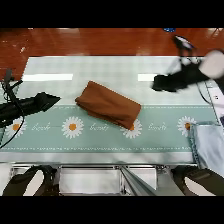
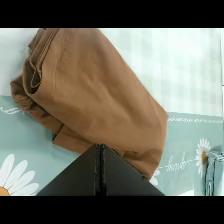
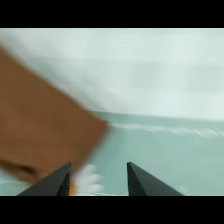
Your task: Fold the shirts.
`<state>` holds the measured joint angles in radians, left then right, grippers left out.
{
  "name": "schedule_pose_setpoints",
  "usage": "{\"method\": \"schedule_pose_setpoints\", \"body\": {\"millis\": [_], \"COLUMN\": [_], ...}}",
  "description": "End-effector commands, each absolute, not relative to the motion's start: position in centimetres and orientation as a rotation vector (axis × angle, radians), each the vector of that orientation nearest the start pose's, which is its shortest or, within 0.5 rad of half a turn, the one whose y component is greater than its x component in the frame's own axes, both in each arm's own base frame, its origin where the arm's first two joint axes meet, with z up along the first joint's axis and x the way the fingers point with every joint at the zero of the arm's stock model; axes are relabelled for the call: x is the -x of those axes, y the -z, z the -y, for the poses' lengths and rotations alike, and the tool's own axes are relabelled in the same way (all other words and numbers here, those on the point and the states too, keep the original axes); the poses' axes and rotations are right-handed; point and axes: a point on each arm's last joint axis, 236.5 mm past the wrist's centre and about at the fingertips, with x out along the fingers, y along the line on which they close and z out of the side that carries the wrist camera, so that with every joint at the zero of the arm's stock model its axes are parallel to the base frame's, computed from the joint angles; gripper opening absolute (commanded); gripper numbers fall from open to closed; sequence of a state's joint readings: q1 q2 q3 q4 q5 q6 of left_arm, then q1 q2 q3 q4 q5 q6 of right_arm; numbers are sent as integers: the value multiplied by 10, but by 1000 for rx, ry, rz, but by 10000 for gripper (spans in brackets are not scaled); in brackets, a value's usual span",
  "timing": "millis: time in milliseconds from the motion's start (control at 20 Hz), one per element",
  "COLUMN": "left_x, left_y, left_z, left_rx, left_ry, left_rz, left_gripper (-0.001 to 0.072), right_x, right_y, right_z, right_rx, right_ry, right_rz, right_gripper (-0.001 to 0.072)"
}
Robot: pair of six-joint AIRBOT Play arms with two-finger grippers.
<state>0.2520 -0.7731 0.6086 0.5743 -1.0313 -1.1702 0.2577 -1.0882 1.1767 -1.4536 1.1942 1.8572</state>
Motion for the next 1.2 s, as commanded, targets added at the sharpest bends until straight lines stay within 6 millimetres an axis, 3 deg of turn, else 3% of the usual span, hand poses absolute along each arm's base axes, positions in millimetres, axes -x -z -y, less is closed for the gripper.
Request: {"method": "schedule_pose_setpoints", "body": {"millis": [0, 150, 250, 650, 1000, 1050, 1100, 1150], "left_x": [-312, -309, -308, -301, -301, -301, -301, -301], "left_y": [-72, -72, -72, -70, -70, -70, -70, -70], "left_z": [98, 100, 100, 106, 106, 106, 106, 106], "left_rx": [716, 716, 716, 705, 700, 700, 700, 700], "left_ry": [419, 430, 432, 467, 469, 469, 468, 466], "left_rz": [-868, -879, -881, -909, -907, -907, -906, -905], "left_gripper": [15, 15, 16, 15, 15, 15, 15, 16], "right_x": [-303, -274, -269, -291, -321, -327, -333, -340], "right_y": [-41, 29, 49, 88, 100, 98, 93, 84], "right_z": [-52, -95, -120, -193, -230, -236, -242, -249], "right_rx": [-284, -562, -685, -890, -982, -982, -969, -947], "right_ry": [145, 81, 21, -195, -299, -329, -376, -437], "right_rz": [-1070, -1143, -1167, -1282, -1352, -1353, -1346, -1329], "right_gripper": [417, 416, 416, 416, 399, 360, 258, 99]}}
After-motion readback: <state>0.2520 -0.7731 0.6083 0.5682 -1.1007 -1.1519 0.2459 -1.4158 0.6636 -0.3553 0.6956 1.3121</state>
